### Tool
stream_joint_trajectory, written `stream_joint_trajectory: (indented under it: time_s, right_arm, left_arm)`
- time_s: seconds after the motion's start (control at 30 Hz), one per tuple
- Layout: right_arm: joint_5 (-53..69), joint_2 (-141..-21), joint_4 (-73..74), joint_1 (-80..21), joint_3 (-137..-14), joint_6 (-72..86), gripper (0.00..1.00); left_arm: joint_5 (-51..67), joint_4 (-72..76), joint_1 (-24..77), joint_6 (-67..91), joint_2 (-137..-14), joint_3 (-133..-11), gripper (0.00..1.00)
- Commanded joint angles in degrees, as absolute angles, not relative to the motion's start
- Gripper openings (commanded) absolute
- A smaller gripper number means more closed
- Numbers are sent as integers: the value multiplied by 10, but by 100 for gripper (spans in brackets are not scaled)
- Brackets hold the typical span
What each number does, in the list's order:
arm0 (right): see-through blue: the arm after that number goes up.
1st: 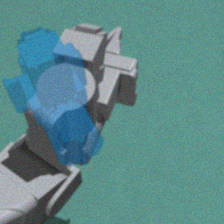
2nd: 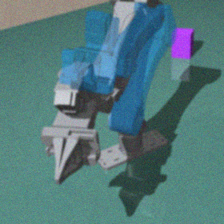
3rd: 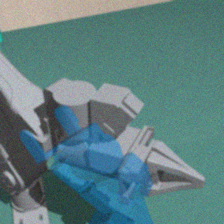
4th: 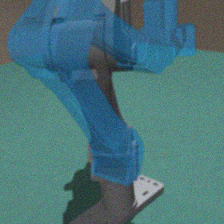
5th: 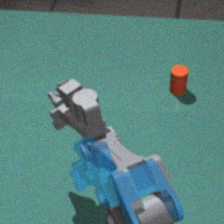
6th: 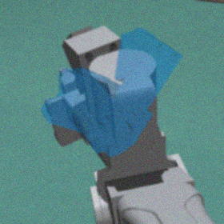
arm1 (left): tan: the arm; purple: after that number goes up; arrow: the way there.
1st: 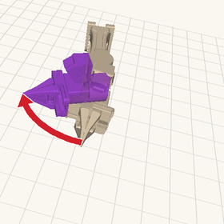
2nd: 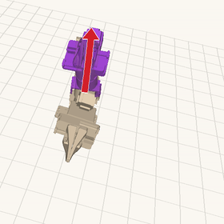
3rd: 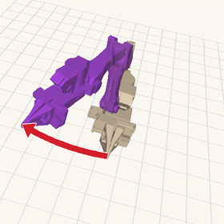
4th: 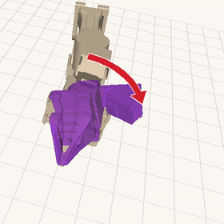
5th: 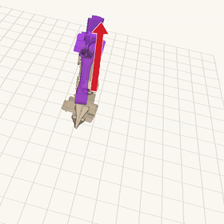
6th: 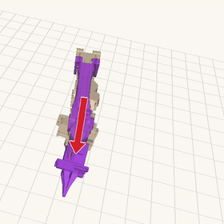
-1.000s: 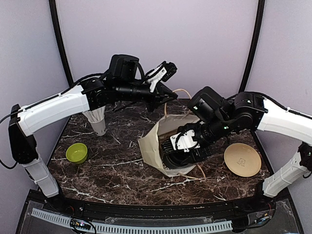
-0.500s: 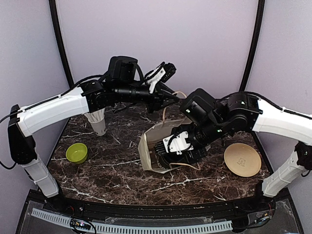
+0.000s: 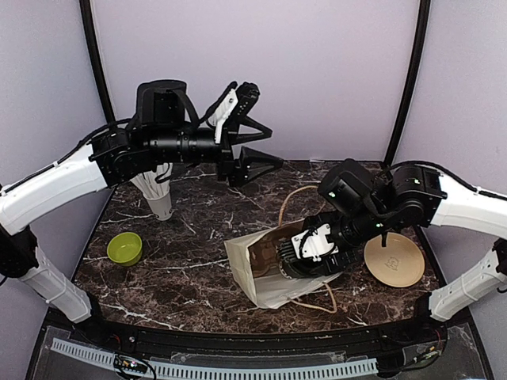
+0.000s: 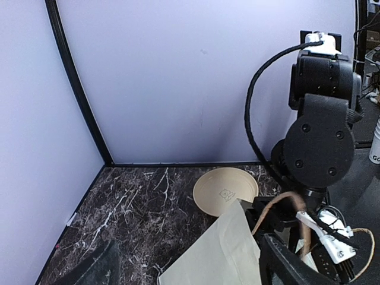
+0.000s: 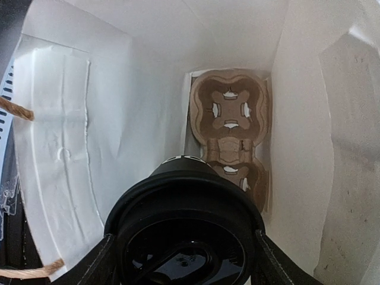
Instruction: Pack the takeout coffee
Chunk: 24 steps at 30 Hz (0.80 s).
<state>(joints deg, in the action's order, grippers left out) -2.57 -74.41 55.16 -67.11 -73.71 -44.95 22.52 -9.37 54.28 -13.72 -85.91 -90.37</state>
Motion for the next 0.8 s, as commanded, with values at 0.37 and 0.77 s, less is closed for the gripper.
stream_joint_trajectory:
  time_s: [0.37, 0.77]
  right_arm:
    - [-160, -709, 428, -676, -680, -451, 50]
    - [-181, -698, 368, -676, -619, -471, 50]
  left_arm:
    - [156, -18, 531, -142, -829, -826, 84]
    - [95, 93, 459, -72, -865, -739, 83]
